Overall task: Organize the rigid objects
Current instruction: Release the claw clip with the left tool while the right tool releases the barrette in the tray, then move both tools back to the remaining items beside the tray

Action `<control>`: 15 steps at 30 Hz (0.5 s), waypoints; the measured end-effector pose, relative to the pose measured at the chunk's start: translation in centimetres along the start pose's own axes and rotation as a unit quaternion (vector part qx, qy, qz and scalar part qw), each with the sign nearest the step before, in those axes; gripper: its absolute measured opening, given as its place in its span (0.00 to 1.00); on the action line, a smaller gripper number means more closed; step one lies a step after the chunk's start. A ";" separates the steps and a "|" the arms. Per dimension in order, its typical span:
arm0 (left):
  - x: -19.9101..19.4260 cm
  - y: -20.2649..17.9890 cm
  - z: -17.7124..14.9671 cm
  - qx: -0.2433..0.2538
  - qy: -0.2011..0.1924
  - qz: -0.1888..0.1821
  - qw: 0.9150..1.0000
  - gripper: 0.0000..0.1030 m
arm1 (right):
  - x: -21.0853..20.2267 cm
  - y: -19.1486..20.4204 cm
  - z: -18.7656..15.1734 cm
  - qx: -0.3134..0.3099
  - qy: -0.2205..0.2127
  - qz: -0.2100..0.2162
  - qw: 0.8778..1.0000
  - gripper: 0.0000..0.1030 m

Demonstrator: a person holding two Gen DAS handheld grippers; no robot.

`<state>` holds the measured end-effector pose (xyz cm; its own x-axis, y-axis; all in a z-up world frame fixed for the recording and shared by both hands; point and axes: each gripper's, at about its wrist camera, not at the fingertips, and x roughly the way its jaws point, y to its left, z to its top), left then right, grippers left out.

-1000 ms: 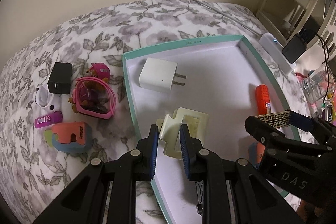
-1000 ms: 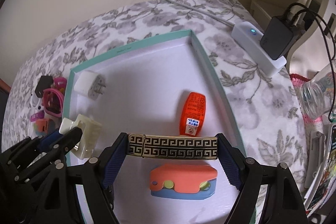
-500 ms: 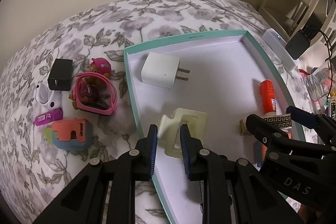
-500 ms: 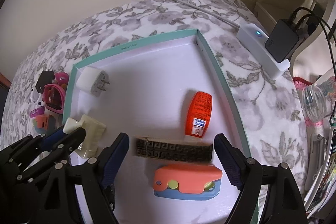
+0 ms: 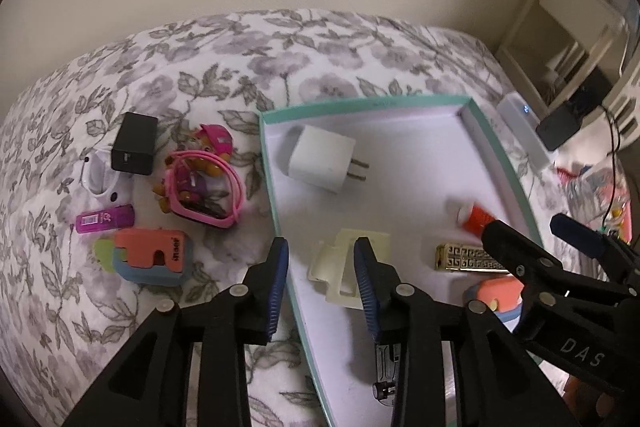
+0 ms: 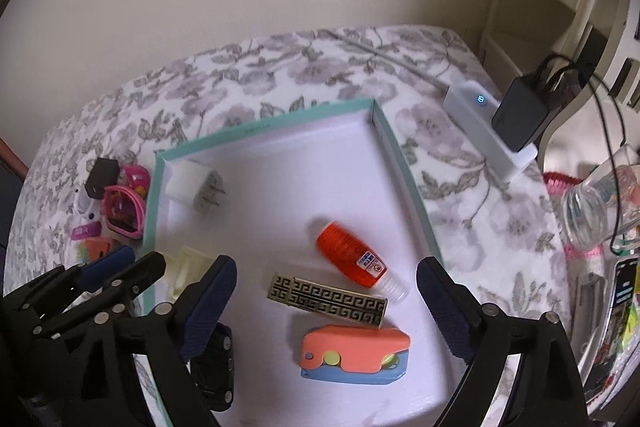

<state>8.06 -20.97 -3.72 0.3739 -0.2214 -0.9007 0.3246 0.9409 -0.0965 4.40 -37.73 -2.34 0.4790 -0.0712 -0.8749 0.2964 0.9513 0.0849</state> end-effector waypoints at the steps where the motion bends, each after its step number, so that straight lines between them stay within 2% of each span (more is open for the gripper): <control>1: -0.2 0.3 0.1 -0.006 -0.002 -0.001 1.000 0.35 | -0.3 0.0 0.1 0.000 -0.003 0.000 1.000 0.91; 7: -1.5 1.9 0.6 -0.034 -0.015 0.005 0.999 0.36 | -1.6 0.5 0.5 -0.005 -0.019 0.002 1.000 0.91; 9: -1.9 2.5 0.7 -0.042 -0.019 0.010 0.999 0.44 | -1.9 0.8 0.6 -0.006 -0.023 0.003 1.000 0.91; 11: -2.3 3.1 0.8 -0.049 -0.024 0.018 0.998 0.60 | -2.0 1.2 0.5 -0.009 -0.026 0.008 1.000 0.93; 13: -2.8 3.9 0.8 -0.057 -0.029 0.025 0.998 0.61 | -2.0 1.7 0.5 -0.012 -0.026 0.014 0.999 0.98; 15: -3.1 4.7 0.8 -0.068 -0.034 0.033 0.997 0.62 | -1.9 2.2 0.4 -0.017 -0.025 0.016 0.999 0.98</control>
<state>9.10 -16.04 -1.01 0.4505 -0.1714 -0.8762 0.1792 0.9788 -0.0994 4.48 -35.65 -0.32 0.5283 -0.0541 -0.8473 0.2524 0.9629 0.0959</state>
